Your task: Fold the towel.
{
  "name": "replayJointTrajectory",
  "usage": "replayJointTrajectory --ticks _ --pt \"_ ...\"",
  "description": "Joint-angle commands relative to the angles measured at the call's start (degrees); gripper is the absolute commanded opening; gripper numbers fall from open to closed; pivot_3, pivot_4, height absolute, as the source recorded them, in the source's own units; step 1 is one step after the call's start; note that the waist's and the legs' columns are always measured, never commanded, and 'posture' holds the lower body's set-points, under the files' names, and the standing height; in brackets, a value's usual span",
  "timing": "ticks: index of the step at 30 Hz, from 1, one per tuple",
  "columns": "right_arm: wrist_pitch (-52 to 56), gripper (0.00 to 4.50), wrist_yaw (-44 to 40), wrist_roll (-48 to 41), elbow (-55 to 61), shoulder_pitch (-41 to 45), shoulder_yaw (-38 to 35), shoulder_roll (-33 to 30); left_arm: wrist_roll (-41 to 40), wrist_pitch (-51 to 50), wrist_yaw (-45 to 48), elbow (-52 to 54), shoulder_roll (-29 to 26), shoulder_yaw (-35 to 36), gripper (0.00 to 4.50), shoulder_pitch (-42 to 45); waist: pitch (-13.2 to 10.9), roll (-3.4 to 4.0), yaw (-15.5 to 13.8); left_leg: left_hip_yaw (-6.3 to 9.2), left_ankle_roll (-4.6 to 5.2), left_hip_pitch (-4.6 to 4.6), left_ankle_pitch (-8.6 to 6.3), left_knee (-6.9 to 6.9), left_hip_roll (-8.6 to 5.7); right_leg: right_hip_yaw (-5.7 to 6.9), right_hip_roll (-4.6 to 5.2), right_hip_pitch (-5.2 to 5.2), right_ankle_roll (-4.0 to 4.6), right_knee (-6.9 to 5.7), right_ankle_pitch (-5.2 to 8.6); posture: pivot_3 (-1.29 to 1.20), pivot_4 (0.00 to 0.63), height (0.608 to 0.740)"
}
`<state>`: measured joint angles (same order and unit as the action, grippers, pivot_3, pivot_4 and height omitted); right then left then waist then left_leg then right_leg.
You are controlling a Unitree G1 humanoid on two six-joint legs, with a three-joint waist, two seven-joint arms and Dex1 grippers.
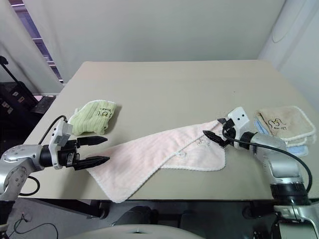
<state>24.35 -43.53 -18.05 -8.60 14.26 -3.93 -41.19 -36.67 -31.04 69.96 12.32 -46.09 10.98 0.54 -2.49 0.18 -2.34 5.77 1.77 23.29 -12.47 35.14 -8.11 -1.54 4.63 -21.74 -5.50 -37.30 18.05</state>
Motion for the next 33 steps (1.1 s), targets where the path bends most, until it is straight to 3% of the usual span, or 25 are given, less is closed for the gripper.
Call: replayJointTrajectory --ticks 1,8,16,20,26,31,33 --pt "-6.47 4.50 0.06 4.67 -5.05 3.18 1.01 -0.48 -1.35 -0.91 -1.33 2.86 -1.07 1.89 4.47 0.08 0.01 0.05 -0.02 0.00 0.00 0.00 0.00 -0.01 0.00 0.01 0.00 0.00 0.00 -0.01 0.00 0.00 0.000 0.740" --pt "-16.63 4.50 -0.13 11.43 -17.91 9.07 3.74 0.11 -2.13 -2.40 -4.21 6.23 -0.72 2.64 4.47 -1.29 0.00 0.08 0.26 0.00 -0.06 -0.03 0.04 0.01 0.00 -0.01 -0.04 0.00 -0.09 -0.11 -0.06 0.00 0.000 0.740" --pt "-22.31 4.50 4.38 17.27 -30.79 17.59 6.00 3.94 -2.99 -3.29 -6.07 8.19 -0.15 2.45 4.47 -2.26 0.01 0.08 0.25 0.02 -0.23 -0.19 0.15 0.01 0.01 -0.03 -0.07 0.02 0.09 -0.36 -0.02 0.00 0.000 0.740" --pt "-24.58 4.50 2.45 17.76 -34.25 19.91 6.52 5.02 -3.38 -3.34 -6.65 8.50 0.15 2.06 4.47 -2.35 0.01 0.08 0.20 0.02 -0.25 -0.23 0.17 0.02 0.01 -0.03 -0.09 0.04 0.10 -0.38 -0.03 0.00 0.000 0.740" --pt "-21.87 2.42 -0.06 15.74 -32.81 19.65 4.78 4.83 -3.30 -2.87 -6.64 7.85 -0.05 1.90 4.50 -2.14 0.00 0.09 0.24 0.03 -0.27 -0.25 0.17 0.01 0.01 -0.03 -0.10 0.05 0.10 -0.43 -0.03 0.00 0.000 0.740" --pt "-20.31 0.55 -2.65 12.36 -25.71 16.76 2.02 3.90 -3.19 -2.67 -6.19 7.00 -0.30 2.01 4.50 -1.72 0.00 0.09 0.22 0.03 -0.28 -0.28 0.18 0.01 0.01 -0.05 -0.10 0.05 0.11 -0.49 -0.03 0.00 0.000 0.740" --pt "-17.68 0.01 -2.66 10.61 -21.58 15.66 0.63 3.96 -3.47 -2.91 -6.09 6.77 -0.30 2.03 4.50 -1.26 0.00 0.09 0.19 0.03 -0.28 -0.29 0.18 0.01 0.01 -0.05 -0.10 0.05 0.11 -0.50 -0.03 0.00 0.000 0.740"
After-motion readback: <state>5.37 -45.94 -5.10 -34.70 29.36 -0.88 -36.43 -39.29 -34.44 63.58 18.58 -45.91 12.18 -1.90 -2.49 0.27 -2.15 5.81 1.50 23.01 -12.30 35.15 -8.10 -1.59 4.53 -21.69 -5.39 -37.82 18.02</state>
